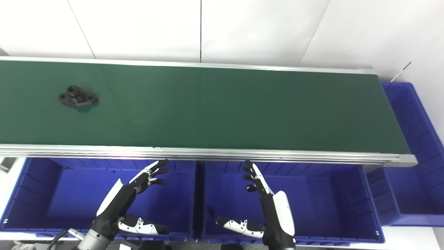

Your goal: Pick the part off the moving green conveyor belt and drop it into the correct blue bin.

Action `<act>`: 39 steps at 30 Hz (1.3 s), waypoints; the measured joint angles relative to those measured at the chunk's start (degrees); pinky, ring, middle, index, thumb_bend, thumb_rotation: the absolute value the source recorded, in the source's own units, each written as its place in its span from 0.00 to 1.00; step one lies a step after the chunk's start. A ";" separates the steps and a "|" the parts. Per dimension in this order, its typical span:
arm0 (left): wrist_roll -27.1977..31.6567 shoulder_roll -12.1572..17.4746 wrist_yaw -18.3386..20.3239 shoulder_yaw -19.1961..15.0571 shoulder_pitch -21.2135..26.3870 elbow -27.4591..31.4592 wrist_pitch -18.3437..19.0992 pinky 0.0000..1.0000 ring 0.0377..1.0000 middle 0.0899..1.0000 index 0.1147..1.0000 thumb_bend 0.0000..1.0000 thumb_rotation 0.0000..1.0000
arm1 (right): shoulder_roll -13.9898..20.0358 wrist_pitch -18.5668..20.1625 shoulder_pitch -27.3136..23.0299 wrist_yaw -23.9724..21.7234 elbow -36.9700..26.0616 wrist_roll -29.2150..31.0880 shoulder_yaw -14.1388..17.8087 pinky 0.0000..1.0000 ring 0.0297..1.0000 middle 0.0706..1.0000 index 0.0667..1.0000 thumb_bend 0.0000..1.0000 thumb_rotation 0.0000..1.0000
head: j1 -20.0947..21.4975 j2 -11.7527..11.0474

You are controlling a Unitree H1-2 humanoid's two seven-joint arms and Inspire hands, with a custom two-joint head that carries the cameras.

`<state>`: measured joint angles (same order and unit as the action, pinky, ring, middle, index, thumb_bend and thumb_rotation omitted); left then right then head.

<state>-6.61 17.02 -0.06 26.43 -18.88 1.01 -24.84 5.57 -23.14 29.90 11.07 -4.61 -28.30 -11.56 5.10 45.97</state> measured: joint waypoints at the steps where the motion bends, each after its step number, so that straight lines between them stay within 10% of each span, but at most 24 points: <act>1: 0.01 0.01 -0.02 0.03 0.00 0.00 0.00 0.76 0.88 0.93 0.89 0.78 0.30 | 0.03 0.00 0.00 0.01 0.00 0.00 -0.03 0.67 0.81 0.88 0.94 0.77 0.34 | -0.09 0.00; 39: -0.45 0.08 -0.50 0.83 0.49 -0.38 0.00 0.77 0.88 0.93 0.89 0.78 0.29 | 1.05 -0.07 -0.54 0.63 0.80 0.71 -0.99 0.68 0.81 0.88 0.94 0.77 0.34 | -0.70 -0.35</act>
<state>-7.06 17.11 -0.56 27.26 -18.39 0.63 -24.83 6.62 -23.22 29.36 11.70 -3.80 -27.58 -12.55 4.40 45.62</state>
